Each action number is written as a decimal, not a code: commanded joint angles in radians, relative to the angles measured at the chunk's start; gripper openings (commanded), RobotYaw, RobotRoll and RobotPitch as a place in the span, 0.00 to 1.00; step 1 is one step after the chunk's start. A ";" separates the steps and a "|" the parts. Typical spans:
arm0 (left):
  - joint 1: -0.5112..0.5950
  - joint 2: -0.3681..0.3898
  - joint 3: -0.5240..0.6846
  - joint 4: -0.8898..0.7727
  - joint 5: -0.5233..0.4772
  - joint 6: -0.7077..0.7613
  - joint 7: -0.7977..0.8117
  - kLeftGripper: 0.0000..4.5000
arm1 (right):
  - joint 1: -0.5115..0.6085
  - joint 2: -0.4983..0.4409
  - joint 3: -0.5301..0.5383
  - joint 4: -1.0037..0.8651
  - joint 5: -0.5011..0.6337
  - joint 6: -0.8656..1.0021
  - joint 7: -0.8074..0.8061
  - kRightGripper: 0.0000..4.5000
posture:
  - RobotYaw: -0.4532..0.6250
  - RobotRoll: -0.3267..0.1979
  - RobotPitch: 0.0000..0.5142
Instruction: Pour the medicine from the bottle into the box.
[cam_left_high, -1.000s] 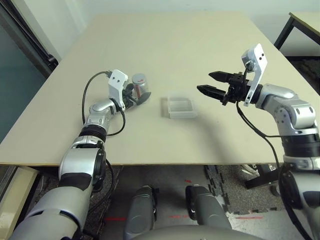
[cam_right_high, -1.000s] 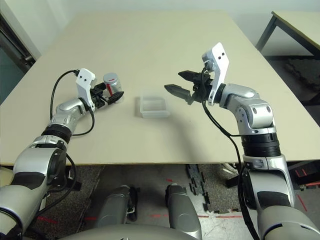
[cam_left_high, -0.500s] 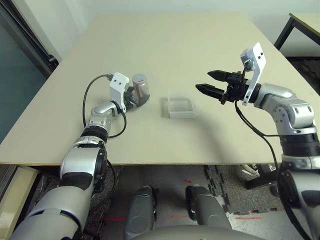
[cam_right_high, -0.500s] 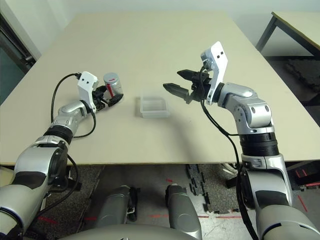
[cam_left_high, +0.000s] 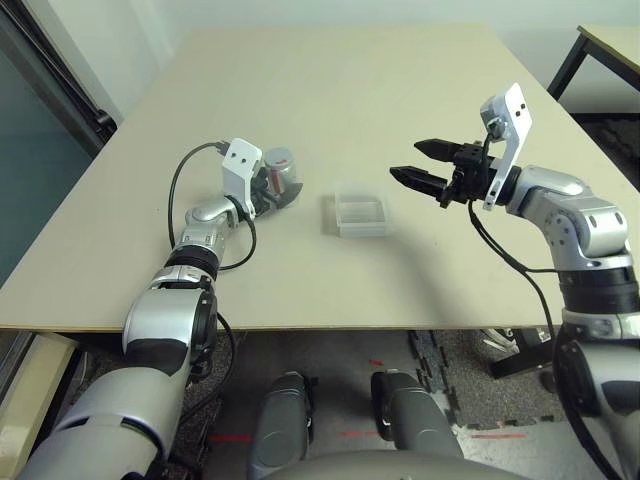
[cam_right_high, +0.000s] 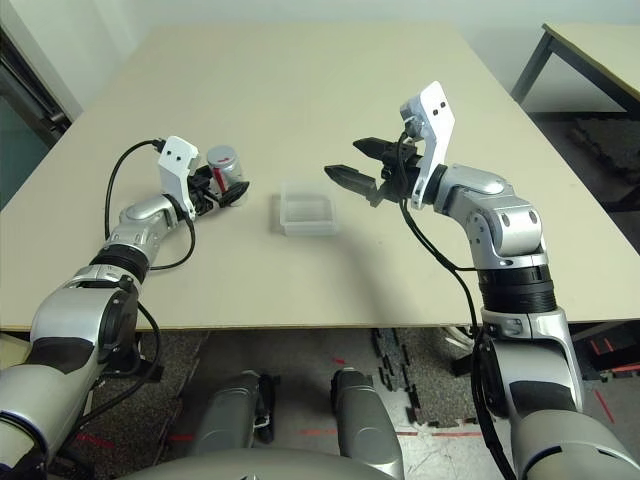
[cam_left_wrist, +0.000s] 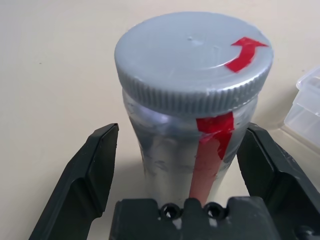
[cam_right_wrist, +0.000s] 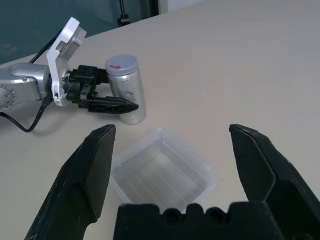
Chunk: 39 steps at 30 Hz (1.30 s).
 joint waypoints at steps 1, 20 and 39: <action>-0.014 -0.005 -0.003 0.024 0.020 -0.011 0.003 0.99 | 0.001 -0.002 -0.003 -0.019 0.009 0.005 -0.004 1.00 | 0.33 0.62 0.16; -0.019 0.017 -0.011 -0.052 0.008 -0.035 -0.197 0.59 | -0.013 -0.013 0.006 0.009 0.012 0.005 0.035 1.00 | 0.36 0.62 0.16; -0.008 0.064 -0.096 -0.623 -0.157 0.387 -0.602 0.59 | -0.170 -0.053 0.096 0.006 0.030 0.039 0.230 1.00 | 0.40 0.62 0.11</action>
